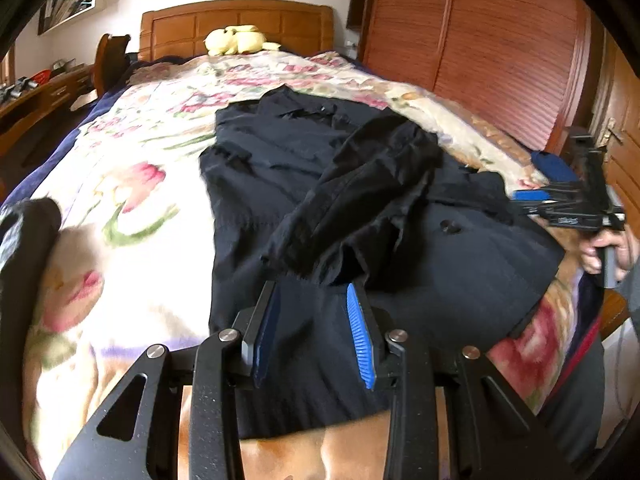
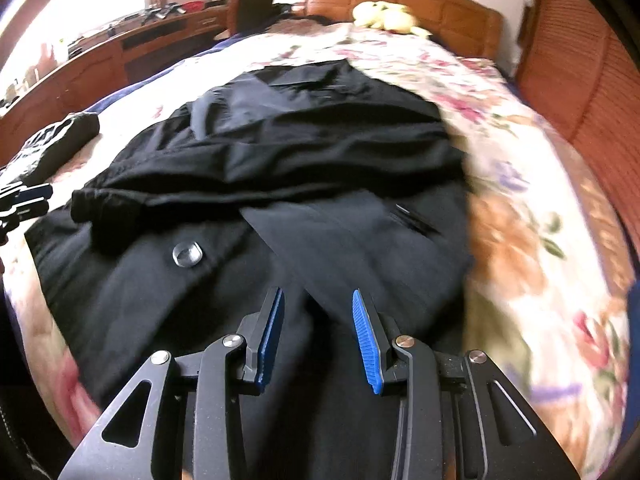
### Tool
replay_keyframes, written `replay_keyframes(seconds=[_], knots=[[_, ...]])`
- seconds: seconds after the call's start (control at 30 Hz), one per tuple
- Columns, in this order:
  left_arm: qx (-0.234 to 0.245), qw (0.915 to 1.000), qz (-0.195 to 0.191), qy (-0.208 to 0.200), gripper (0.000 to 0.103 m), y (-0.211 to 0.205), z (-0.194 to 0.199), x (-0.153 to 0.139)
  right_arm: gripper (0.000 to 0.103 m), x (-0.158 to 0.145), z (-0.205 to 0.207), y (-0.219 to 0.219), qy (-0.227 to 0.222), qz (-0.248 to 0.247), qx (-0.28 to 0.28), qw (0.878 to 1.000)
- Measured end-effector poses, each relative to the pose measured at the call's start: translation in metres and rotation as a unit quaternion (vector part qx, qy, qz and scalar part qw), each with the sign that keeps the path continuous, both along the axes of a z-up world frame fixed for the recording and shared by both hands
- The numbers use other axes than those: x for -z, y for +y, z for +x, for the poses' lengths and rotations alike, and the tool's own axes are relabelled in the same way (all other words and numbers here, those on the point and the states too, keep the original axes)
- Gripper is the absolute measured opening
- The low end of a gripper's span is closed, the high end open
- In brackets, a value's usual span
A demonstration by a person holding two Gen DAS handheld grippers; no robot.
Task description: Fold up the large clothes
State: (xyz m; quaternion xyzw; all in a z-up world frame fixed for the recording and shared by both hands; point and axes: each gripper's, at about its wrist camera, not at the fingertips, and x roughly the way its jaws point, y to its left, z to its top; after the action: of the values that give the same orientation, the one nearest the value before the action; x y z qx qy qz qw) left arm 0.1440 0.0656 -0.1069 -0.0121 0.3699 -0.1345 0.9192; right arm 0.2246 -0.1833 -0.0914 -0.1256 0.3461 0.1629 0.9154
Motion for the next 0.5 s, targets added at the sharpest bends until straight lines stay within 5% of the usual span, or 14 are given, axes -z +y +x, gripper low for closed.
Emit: replay_keyframes(seconds=[0.17, 0.5], knots=[[-0.008, 0.9997, 0.002, 0.021, 0.036, -0.001, -0.016, 0.017, 0.069, 0.012, -0.032, -0.026, 0.010, -0.005, 0.028, 1.000], [-0.044, 0.9980, 0.013, 0.043, 0.036, 0.013, -0.042, 0.031, 0.070, 0.037, -0.036, -0.059, 0.043, 0.031, 0.059, 0.997]])
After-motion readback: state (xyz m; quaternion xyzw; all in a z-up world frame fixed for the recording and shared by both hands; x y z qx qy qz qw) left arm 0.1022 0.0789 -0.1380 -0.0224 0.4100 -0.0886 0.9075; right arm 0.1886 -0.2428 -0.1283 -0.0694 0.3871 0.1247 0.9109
